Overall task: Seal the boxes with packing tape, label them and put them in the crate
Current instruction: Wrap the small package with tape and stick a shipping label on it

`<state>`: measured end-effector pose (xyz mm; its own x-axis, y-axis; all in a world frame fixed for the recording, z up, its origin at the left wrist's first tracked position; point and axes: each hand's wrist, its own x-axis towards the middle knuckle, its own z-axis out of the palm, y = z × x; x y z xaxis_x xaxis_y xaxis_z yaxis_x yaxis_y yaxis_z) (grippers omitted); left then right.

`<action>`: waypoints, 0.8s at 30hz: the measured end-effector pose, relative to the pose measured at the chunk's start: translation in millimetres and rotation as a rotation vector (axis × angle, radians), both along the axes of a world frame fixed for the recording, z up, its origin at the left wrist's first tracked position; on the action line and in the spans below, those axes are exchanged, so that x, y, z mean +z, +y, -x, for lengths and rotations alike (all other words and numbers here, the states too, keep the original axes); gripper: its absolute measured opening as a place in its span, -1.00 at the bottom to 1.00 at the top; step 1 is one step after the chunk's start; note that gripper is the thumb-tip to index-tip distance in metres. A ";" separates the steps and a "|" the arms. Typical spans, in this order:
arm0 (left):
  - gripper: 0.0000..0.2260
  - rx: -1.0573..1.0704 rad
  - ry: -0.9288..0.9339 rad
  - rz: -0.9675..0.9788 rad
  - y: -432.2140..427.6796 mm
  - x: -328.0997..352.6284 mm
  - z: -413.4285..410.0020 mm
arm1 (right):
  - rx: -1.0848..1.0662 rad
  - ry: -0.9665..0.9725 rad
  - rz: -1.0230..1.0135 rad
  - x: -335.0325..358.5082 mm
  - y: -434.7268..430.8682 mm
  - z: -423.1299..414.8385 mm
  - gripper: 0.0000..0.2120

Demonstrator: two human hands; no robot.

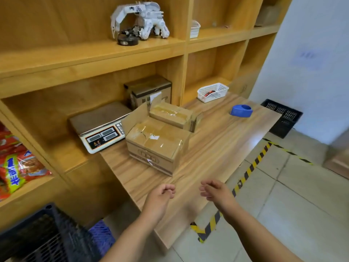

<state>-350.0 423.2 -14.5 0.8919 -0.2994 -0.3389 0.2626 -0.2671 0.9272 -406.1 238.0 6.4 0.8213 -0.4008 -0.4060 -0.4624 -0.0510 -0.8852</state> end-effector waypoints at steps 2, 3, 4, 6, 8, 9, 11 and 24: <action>-0.78 0.001 -0.024 -0.002 -20.3 0.2 -6.9 | -0.002 -0.009 0.003 1.7 -17.3 -2.5 -0.86; -0.79 0.003 -0.030 -0.003 -30.9 -0.3 -11.2 | -0.004 -0.013 0.007 2.2 -26.2 -4.7 -0.86; -0.79 0.003 -0.032 -0.003 -41.6 -1.4 -15.6 | -0.003 -0.013 0.013 2.2 -35.6 -7.3 -0.86; -0.81 -0.003 -0.028 0.001 -65.4 -3.5 -23.1 | -0.001 -0.009 0.017 1.0 -56.7 -12.7 -0.85; -0.82 -0.018 -0.026 0.002 -90.2 -4.9 -31.2 | 0.000 -0.005 0.019 0.0 -79.2 -20.7 -0.85; -0.82 -0.029 -0.027 0.003 -104.7 -4.9 -37.2 | -0.001 -0.006 0.026 -0.9 -92.3 -27.0 -0.84; -0.81 -0.056 -0.029 0.005 -134.9 -7.0 -53.6 | -0.014 -0.008 0.035 -3.4 -120.4 -43.7 -0.84; -0.81 0.001 -0.010 -0.064 -300.5 7.2 -184.7 | 0.034 0.019 0.038 23.3 -285.4 -170.7 -0.84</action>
<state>-165.4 122.7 -7.3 0.8957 -0.2765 -0.3483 0.2536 -0.3259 0.9108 -235.4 -47.3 29.7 0.8271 -0.3881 -0.4065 -0.4763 -0.1003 -0.8735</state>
